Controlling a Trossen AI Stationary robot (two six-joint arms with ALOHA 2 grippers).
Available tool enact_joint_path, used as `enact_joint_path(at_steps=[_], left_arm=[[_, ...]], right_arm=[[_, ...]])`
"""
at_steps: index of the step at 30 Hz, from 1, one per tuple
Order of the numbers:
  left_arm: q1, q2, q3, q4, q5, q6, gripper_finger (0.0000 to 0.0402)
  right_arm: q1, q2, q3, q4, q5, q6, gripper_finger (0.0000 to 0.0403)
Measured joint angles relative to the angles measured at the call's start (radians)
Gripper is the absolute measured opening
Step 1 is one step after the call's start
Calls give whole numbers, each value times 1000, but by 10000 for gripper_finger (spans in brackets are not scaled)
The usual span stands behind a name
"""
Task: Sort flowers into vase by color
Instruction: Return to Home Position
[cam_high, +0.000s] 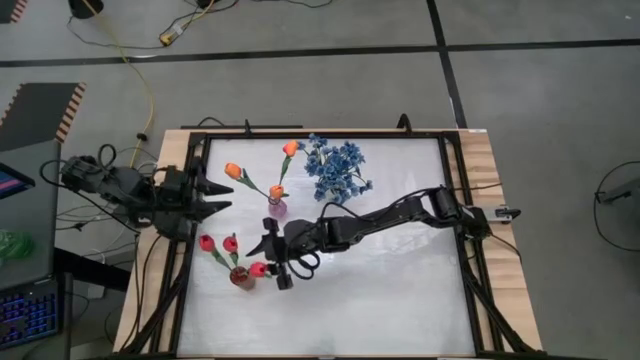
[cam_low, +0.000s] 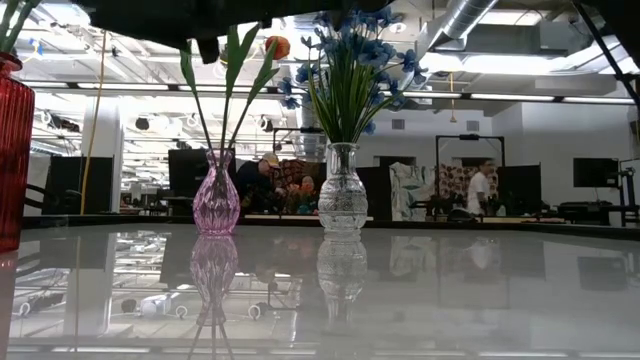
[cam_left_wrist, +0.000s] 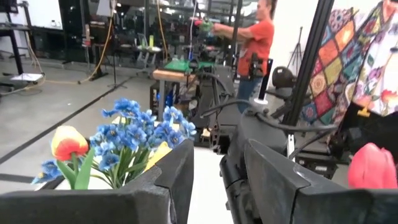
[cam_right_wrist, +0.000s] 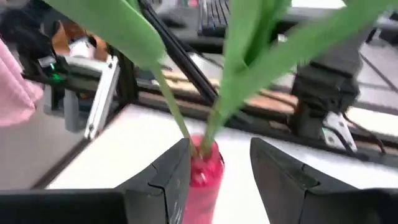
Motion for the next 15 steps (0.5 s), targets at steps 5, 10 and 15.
enact_joint_path(at_steps=[5, 10, 15], left_arm=[[0, -55, 0, -33, 0, 2, 113], [0, -89, -7, -132, -4, 2, 79], [0, -115, -68, -126, -7, 45, 40]], right_arm=[[-6, -38, -1, -96, 0, 0, 192], [4, -71, 0, -149, -1, -3, 192], [23, -117, 0, -246, 6, -50, 192]])
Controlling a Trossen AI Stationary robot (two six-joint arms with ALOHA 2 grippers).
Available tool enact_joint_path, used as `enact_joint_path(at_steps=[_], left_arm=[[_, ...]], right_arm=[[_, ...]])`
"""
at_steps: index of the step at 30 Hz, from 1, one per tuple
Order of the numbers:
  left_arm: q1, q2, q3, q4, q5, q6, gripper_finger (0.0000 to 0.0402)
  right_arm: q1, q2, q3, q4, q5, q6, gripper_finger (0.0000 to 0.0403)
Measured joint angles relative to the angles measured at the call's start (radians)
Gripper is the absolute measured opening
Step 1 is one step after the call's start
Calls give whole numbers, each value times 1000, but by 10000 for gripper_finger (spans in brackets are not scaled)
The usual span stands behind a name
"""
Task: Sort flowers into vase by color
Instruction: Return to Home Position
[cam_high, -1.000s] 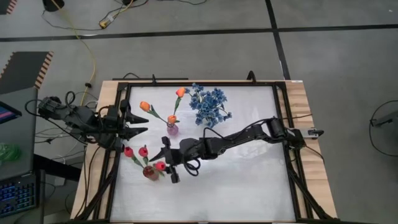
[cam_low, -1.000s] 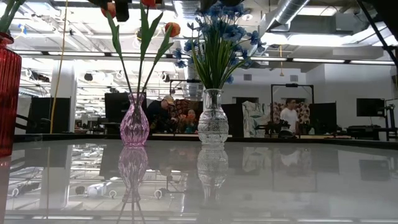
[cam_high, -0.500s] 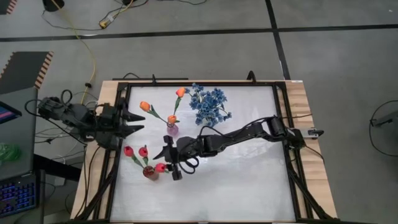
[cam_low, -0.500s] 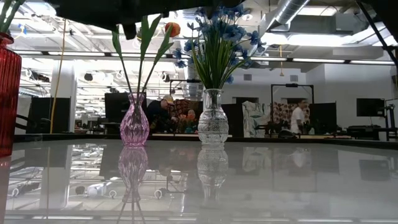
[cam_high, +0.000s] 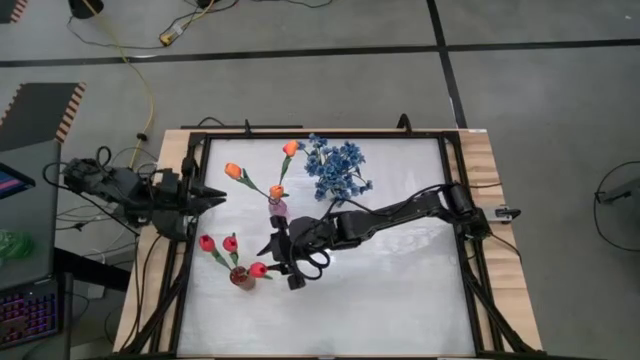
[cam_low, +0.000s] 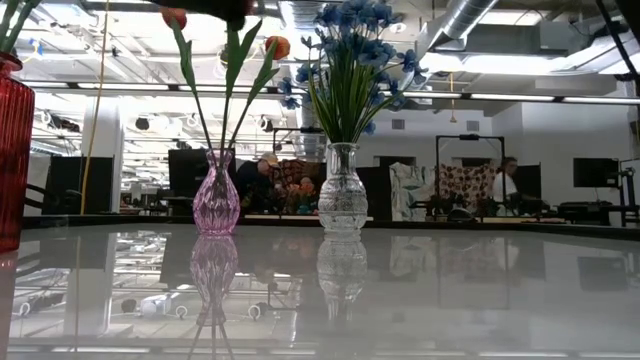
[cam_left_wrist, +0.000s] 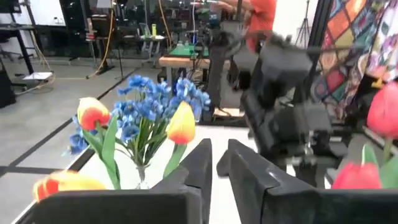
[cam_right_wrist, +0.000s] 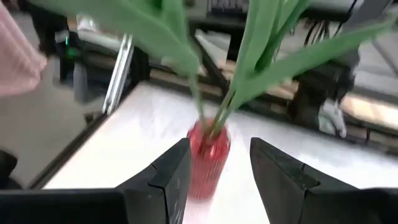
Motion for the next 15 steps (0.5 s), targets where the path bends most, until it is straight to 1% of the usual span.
enact_joint_path(at_steps=[5, 7, 9, 11, 15], left_arm=[[0, -48, -57, 0, -1, 5, 10], [0, -80, -80, 5, -19, 6, 3], [0, -114, -107, 10, -44, 5, 2], [0, -153, -142, 30, -60, 2, 2], [0, -238, -226, 80, -50, 2, 0]], right_arm=[[19, -49, -1, -171, 32, -1, 191], [27, -64, -2, -208, 42, -2, 191], [31, -89, -3, -263, 62, -4, 191], [41, -106, -4, -283, 73, -4, 191], [59, -148, -5, -385, 78, -7, 191]])
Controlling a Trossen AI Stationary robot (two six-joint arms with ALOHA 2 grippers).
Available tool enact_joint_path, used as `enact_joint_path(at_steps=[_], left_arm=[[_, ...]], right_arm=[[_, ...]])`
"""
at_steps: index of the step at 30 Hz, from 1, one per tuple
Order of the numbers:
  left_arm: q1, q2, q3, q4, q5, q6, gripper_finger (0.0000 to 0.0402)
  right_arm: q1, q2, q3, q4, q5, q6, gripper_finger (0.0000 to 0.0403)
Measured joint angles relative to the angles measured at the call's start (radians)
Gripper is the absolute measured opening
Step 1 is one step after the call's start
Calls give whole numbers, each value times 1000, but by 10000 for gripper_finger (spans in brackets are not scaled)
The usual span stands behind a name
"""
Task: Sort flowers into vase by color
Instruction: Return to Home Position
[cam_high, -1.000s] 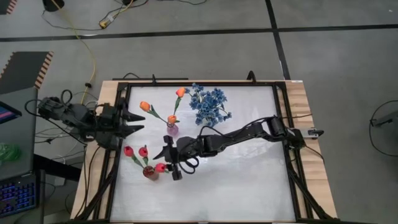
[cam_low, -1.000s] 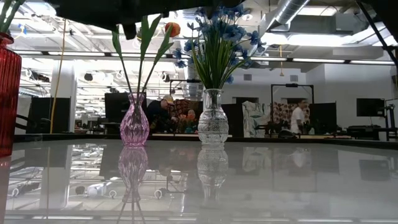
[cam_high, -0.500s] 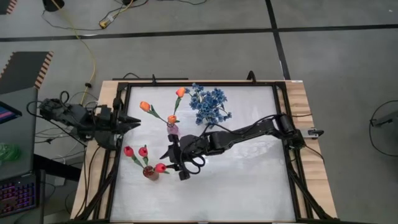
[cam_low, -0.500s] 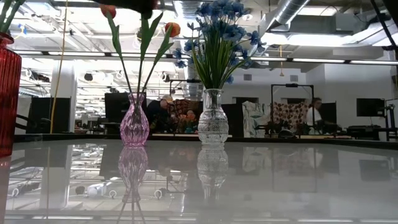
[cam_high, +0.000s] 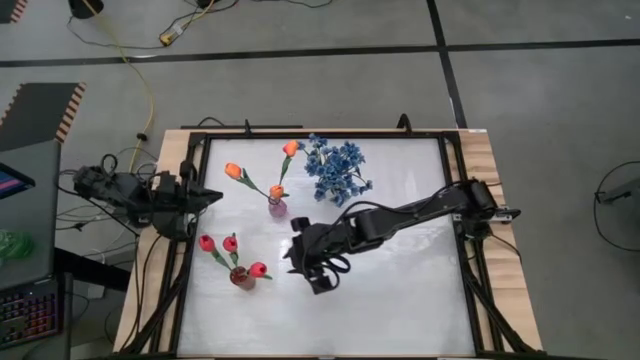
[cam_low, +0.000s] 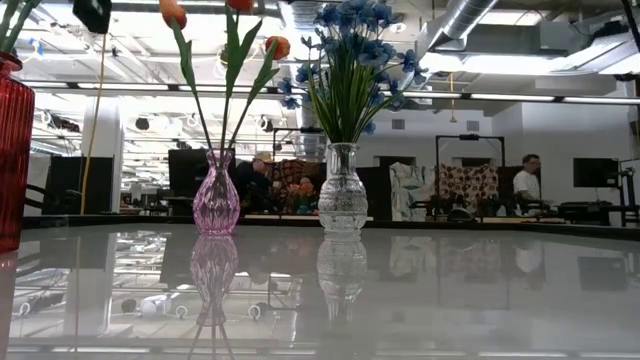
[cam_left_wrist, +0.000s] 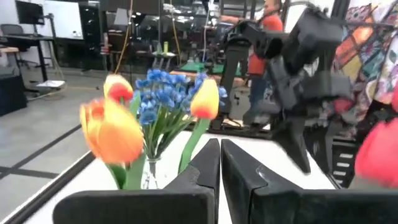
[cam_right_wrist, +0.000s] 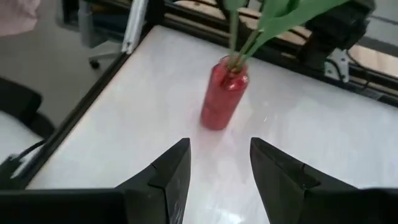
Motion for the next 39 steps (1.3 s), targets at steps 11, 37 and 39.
enact_joint_path(at_steps=[11, 37, 39], left_arm=[[0, -215, -247, 112, 27, 3, 0], [154, -205, -583, 518, 111, 64, 0], [192, -206, -583, 521, 123, 72, 0]], right_arm=[[62, -134, 0, -201, 65, 42, 191], [178, -951, -905, 227, 445, 270, 192], [178, -1021, -947, 232, 445, 270, 192]])
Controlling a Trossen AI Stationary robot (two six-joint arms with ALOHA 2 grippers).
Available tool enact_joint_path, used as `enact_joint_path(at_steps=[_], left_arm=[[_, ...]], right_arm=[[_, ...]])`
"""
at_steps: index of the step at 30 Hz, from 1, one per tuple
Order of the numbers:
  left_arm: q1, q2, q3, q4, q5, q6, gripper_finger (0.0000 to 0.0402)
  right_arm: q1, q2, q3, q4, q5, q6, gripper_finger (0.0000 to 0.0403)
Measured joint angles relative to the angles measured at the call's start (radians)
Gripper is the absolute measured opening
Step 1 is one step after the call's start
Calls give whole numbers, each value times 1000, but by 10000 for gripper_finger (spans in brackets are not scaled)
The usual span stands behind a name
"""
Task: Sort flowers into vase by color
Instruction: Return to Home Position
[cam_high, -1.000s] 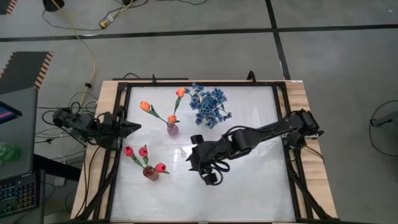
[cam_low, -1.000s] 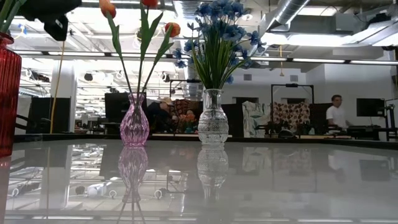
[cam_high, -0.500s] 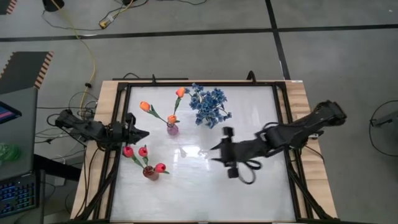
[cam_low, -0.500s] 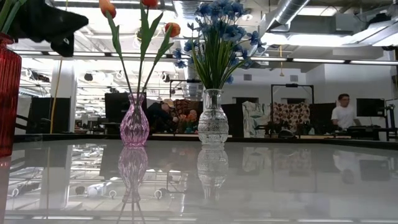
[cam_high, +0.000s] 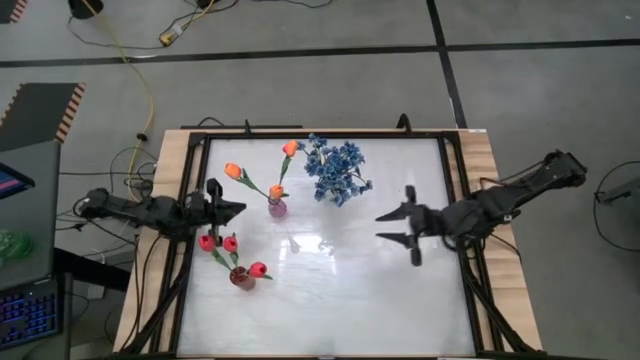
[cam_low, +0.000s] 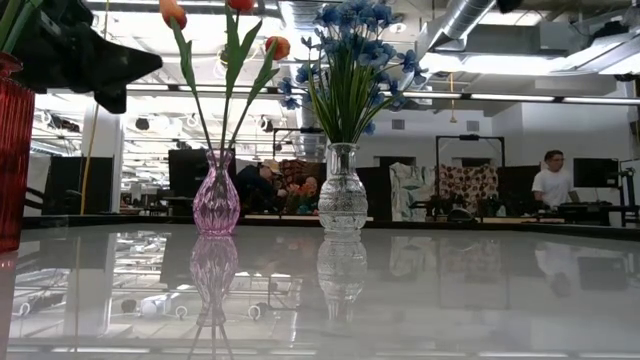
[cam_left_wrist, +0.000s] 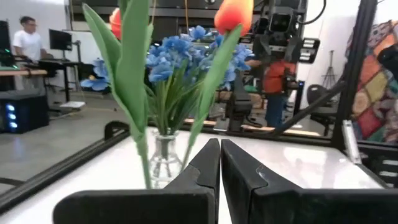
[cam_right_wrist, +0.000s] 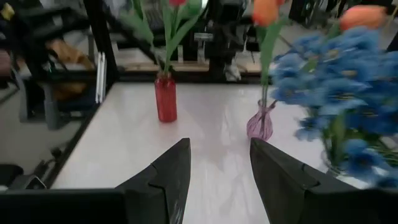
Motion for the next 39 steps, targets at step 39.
enact_joint_path(at_steps=[39], left_arm=[[152, 0, -3, -77, 135, -26, 0]], right_arm=[[-428, -929, -802, 230, -313, -81, 191]])
